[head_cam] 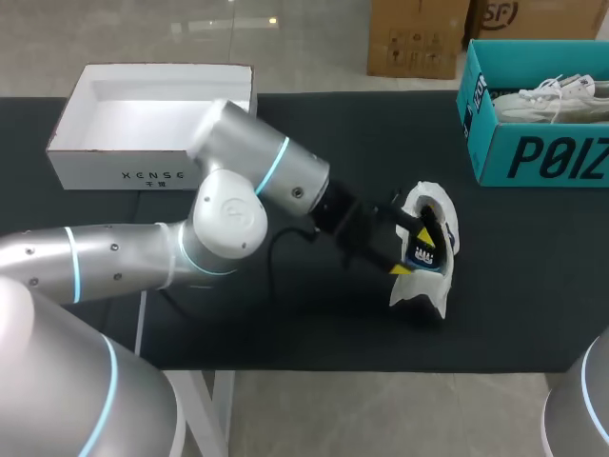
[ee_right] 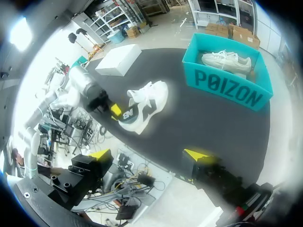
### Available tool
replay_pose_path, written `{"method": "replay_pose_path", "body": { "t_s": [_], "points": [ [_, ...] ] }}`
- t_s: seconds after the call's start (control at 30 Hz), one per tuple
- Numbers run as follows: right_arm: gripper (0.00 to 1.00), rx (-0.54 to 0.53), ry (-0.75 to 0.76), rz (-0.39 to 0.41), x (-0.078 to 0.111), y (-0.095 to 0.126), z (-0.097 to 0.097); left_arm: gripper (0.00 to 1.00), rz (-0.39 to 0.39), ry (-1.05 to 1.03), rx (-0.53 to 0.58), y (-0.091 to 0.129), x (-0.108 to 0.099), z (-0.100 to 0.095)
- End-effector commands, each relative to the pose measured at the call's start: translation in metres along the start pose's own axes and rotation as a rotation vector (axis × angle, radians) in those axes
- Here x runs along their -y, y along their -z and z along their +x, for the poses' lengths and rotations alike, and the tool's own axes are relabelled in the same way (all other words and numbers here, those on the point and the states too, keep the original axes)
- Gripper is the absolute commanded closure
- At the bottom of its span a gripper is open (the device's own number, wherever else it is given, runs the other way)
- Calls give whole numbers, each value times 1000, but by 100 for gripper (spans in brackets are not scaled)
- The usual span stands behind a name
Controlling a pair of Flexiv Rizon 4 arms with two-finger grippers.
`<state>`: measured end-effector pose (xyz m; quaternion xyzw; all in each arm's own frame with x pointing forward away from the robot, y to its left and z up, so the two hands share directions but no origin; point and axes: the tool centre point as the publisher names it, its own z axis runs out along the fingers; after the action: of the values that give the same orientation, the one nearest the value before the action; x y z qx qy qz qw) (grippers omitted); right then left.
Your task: Take the shoe out of the shoebox, open the shoe tongue, remove and reinsert the insole, then place the shoe into the shoebox
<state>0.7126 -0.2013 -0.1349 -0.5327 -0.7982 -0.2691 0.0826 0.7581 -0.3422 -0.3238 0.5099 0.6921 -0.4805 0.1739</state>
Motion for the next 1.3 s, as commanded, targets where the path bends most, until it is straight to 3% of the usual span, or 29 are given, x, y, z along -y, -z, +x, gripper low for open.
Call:
{"method": "replay_pose_path", "body": {
  "t_s": [0.03, 0.57, 0.93, 1.3],
  "points": [
    [0, 0, 0, 4, -1, 0, -1, 100, -7, 3, 4, -2, 2, 5],
    [0, 0, 0, 4, -1, 0, -1, 100, -13, 32, 27, 2, 6, 18],
    [0, 0, 0, 4, -1, 0, -1, 100, -24, 4, 49, -22, -12, 4],
    [0, 0, 0, 4, -1, 0, -1, 100, -64, 3, 36, -25, -30, -4]
  ]
}}
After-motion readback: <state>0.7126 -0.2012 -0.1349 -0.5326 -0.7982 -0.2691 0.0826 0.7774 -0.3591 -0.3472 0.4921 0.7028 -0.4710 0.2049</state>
